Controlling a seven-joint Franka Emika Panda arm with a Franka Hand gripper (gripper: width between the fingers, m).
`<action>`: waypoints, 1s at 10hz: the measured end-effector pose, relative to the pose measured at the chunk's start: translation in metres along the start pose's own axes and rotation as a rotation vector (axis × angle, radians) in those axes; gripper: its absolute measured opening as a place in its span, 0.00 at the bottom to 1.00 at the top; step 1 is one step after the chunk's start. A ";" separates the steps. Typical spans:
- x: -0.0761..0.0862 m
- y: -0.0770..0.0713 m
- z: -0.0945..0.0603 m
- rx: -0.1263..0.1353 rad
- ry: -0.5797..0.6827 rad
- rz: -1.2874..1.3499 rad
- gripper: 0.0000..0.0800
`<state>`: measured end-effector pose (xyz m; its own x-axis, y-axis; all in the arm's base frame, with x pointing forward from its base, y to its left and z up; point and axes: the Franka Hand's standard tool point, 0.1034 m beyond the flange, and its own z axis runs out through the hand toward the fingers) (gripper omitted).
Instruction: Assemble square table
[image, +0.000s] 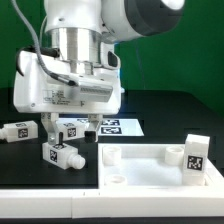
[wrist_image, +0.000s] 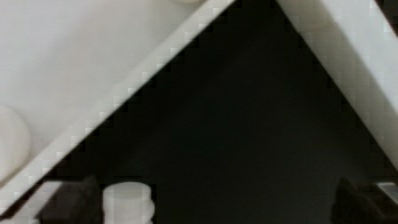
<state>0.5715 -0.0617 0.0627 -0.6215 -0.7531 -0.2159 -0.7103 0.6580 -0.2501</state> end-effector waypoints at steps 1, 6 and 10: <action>0.001 -0.001 0.000 0.001 0.001 0.001 0.81; 0.010 0.005 0.002 -0.110 -0.057 -0.191 0.81; 0.023 0.000 0.003 -0.094 -0.083 -0.408 0.81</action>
Offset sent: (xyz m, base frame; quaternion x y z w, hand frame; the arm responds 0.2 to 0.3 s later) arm -0.0087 0.0090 -0.0143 -0.1230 -0.0501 -0.0223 0.9909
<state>0.5585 -0.0791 0.0551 -0.2571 -0.9470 -0.1927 -0.9221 0.3001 -0.2445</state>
